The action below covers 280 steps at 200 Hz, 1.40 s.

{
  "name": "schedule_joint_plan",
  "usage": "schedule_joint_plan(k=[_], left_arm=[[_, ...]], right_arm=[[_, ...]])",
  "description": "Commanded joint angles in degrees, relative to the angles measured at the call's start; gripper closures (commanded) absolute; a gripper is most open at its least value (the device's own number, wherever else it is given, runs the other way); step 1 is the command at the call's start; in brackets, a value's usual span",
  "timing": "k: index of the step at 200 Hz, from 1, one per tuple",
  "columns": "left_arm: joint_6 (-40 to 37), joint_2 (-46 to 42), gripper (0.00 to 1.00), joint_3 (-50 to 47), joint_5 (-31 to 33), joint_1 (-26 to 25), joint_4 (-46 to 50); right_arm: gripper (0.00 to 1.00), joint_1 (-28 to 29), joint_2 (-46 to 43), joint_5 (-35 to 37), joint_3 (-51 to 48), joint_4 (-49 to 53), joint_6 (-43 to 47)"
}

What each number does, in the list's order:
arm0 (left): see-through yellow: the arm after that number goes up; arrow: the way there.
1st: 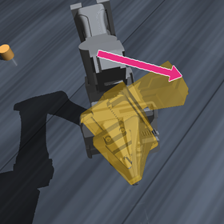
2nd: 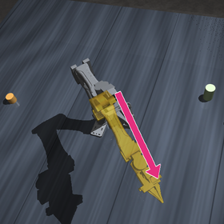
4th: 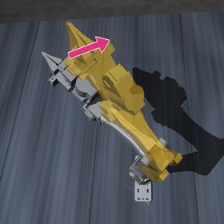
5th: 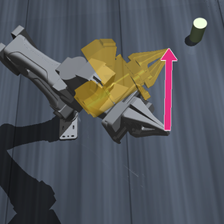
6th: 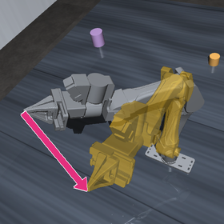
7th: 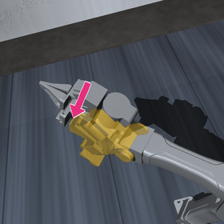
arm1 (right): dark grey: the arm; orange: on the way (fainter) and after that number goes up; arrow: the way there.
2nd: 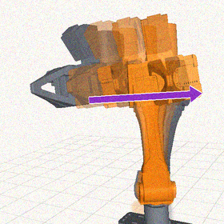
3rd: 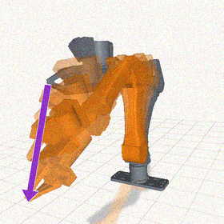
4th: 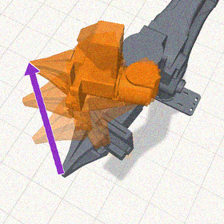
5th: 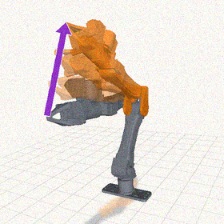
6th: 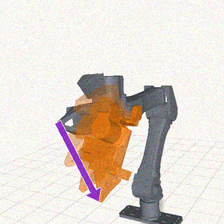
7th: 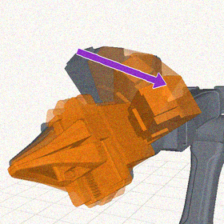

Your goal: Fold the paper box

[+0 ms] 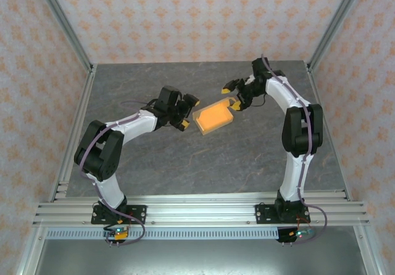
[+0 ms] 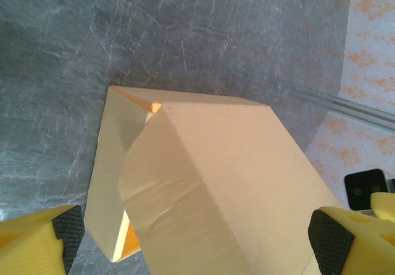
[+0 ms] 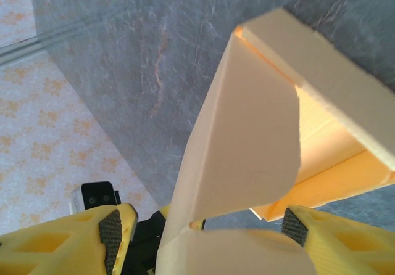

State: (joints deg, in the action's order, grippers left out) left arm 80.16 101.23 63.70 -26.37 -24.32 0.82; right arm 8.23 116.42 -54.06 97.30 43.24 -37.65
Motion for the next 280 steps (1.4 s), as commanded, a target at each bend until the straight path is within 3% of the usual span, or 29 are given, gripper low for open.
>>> schedule_joint_plan(k=[1,34,75,117,177,219,280], left_arm=[[1.77,-0.60,0.07,2.50,0.14,-1.06,-1.14],[3.19,1.15,0.13,5.26,-0.28,-2.00,-0.40],[4.53,2.13,0.21,5.57,0.33,-2.44,-0.65],[5.36,3.44,0.22,6.76,0.36,-3.35,-1.25],[1.01,1.18,0.07,3.42,1.38,-3.40,1.95],[-0.21,0.91,0.00,1.11,2.25,-3.29,1.62],[-0.48,1.12,0.00,-0.11,3.99,-3.38,0.95]], right_arm=[[0.30,-0.91,2.38,4.08,2.73,6.78,6.04],[0.31,-0.76,4.90,3.53,4.65,4.11,5.85],[0.39,-0.52,7.50,2.15,6.10,2.96,5.47],[0.42,0.89,7.32,0.80,5.08,1.60,3.70],[0.44,1.13,7.78,0.52,4.30,0.77,3.56],[0.34,1.08,7.93,6.34,4.30,2.73,9.71],[0.29,0.40,7.15,7.64,2.37,-0.82,13.91]])
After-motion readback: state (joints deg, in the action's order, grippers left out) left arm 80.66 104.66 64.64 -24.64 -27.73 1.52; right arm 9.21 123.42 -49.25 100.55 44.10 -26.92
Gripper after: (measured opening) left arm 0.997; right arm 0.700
